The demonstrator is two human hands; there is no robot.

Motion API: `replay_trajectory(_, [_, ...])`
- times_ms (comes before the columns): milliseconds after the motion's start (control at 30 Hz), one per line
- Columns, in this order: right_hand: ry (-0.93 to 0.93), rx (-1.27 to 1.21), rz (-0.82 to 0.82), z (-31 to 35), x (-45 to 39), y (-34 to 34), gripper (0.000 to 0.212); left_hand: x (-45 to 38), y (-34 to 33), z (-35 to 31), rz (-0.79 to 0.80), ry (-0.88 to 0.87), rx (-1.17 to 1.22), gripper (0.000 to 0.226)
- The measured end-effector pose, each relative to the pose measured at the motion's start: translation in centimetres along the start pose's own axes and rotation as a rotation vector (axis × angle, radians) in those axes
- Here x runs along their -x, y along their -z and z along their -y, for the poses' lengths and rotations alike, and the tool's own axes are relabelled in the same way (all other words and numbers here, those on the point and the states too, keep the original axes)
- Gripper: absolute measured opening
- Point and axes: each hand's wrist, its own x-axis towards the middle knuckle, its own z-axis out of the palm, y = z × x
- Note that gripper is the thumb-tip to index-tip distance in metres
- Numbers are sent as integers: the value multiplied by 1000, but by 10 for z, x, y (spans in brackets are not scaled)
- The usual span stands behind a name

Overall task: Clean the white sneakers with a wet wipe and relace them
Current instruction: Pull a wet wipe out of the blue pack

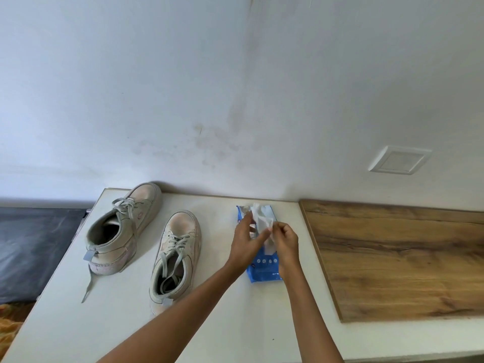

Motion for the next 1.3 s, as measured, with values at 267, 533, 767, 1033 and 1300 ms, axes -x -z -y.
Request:
replay_trajectory(267, [486, 573, -61, -38, 34, -6, 14, -8, 14, -1, -300, 374, 246, 10])
replay_trajectory(533, [493, 810, 49, -55, 4, -7, 29, -19, 32, 5, -304, 478, 303, 37])
replay_trajectory(767, [456, 887, 73, -40, -26, 7, 48, -29, 31, -2, -174, 461, 318, 34])
replay_trajectory(1033, [387, 968, 18, -44, -36, 30, 32, -23, 32, -11, -283, 479, 322, 10])
replay_trajectory(1300, [518, 778, -164, -15, -17, 17, 27, -12, 27, -26, -236, 481, 290, 16])
